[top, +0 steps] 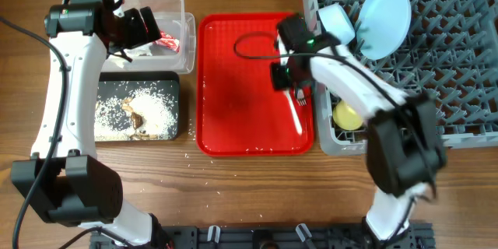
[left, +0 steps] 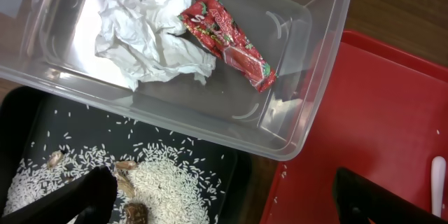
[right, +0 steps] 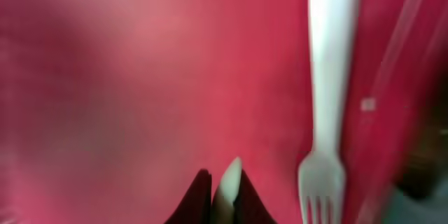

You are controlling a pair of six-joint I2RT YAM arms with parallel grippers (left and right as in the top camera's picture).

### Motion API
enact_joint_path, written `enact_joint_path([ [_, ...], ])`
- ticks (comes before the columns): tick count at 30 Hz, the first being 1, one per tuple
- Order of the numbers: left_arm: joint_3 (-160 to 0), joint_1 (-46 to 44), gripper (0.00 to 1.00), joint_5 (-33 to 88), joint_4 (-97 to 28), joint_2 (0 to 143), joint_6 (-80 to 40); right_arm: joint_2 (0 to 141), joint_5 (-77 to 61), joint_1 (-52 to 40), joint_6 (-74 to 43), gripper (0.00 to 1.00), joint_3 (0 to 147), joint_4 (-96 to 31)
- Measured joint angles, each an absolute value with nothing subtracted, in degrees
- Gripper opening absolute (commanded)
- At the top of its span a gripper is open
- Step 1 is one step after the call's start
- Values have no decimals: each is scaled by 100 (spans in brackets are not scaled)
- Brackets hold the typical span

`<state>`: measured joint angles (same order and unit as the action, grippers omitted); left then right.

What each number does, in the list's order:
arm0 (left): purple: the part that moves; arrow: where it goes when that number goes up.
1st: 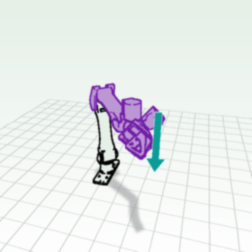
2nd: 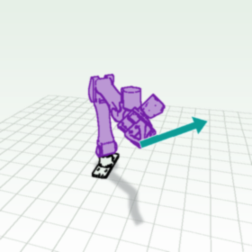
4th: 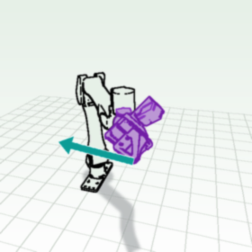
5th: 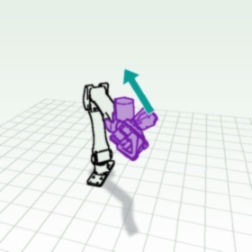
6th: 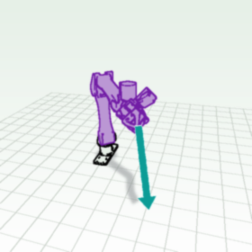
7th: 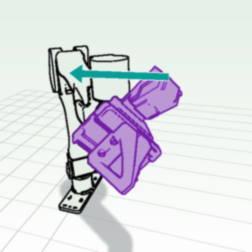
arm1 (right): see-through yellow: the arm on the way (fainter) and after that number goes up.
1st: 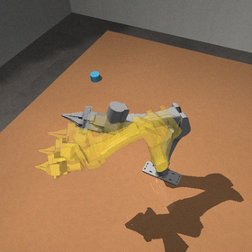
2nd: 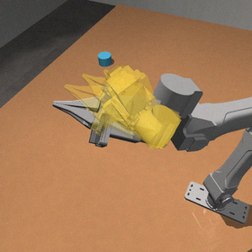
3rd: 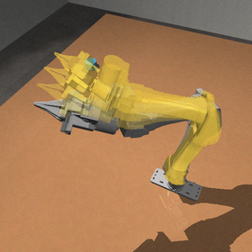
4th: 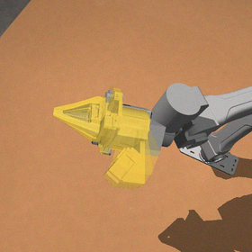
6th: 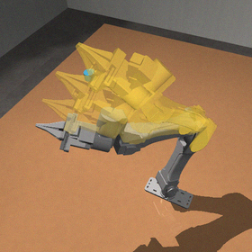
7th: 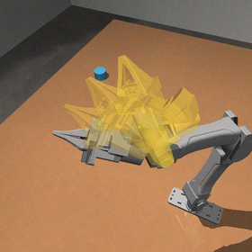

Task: Sort waste into correct bins and load items into the dishwasher rack
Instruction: 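Pick the white spoon from the red tray and lay it in the rack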

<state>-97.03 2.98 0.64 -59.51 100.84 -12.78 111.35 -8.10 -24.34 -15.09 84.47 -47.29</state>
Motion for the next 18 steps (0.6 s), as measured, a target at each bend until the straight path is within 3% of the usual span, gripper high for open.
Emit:
enact_joint_path([
  [6, -9703, 298, 100, 64, -5951, 10084, -1278, 8490, 12, -1929, -1555, 4, 9288, -5546],
  [11, -9703, 298, 100, 64, -5951, 10084, -1278, 8366, 784, -279, -2488, 4, 9161, -6449],
  [14, -9703, 298, 100, 67, -5951, 10084, -1278, 8525, 923, 692, -3632, 4, 8676, -6047],
  [18, -9703, 298, 100, 64, -5951, 10084, -1278, 8652, 976, 1247, -4685, 4, 7854, -4707],
])
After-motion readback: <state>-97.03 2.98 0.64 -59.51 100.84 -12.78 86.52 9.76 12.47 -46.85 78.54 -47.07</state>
